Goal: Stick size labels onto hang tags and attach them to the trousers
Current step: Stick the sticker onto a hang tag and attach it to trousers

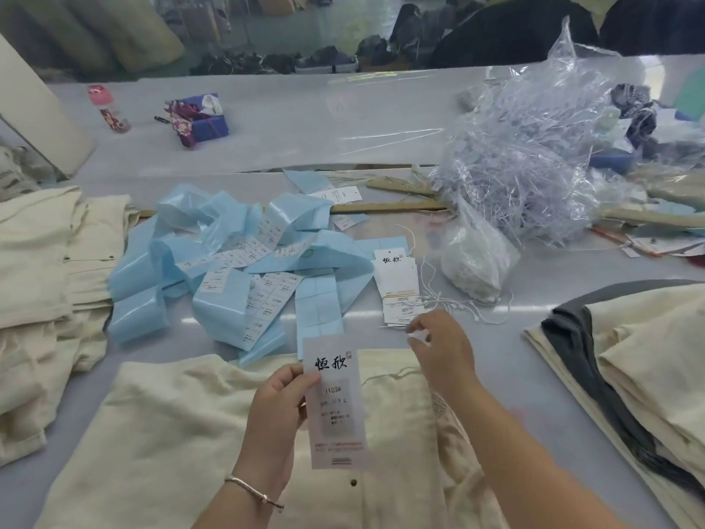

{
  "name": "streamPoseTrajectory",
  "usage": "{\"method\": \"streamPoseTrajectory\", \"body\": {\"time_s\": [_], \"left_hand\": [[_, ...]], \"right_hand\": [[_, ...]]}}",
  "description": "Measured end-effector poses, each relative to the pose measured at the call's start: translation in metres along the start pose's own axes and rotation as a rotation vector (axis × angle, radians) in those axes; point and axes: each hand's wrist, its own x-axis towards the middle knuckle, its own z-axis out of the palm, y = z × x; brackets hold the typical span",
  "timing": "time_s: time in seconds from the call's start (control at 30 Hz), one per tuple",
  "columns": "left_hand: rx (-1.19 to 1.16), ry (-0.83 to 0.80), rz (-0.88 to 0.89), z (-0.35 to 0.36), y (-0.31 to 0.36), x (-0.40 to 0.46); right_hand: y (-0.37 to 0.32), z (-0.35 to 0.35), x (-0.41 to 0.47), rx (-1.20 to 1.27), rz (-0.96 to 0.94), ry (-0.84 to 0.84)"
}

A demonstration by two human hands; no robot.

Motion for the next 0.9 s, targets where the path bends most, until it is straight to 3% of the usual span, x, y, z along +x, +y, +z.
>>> {"method": "streamPoseTrajectory", "body": {"time_s": [0.07,0.23,0.43,0.53,0.63,0.73,0.9], "left_hand": [[-0.009,0.033,0.014,-0.002,-0.002,0.003],[-0.016,0.059,0.027,-0.007,-0.004,0.007],[-0.03,0.072,0.025,-0.009,-0.003,0.004],[-0.02,0.059,0.015,-0.009,-0.003,0.0],[-0.012,0.038,0.008,-0.007,-0.003,-0.003],[0.013,0.006,0.018,-0.006,0.002,-0.009],[0.044,-0.035,0.124,-0.005,0.012,-0.021]], "right_hand": [[0.001,0.015,0.026,-0.169,-0.09,-0.083],[0.007,0.03,0.062,-0.526,-0.091,-0.231],[0.016,0.036,0.061,-0.581,-0.141,-0.247],[0.017,0.032,0.056,-0.356,-0.093,-0.229],[0.003,0.018,0.052,0.072,0.031,-0.162],[-0.022,-0.009,0.044,0.459,0.041,-0.163],[-0.063,-0.05,0.009,0.802,0.001,-0.266]]}}
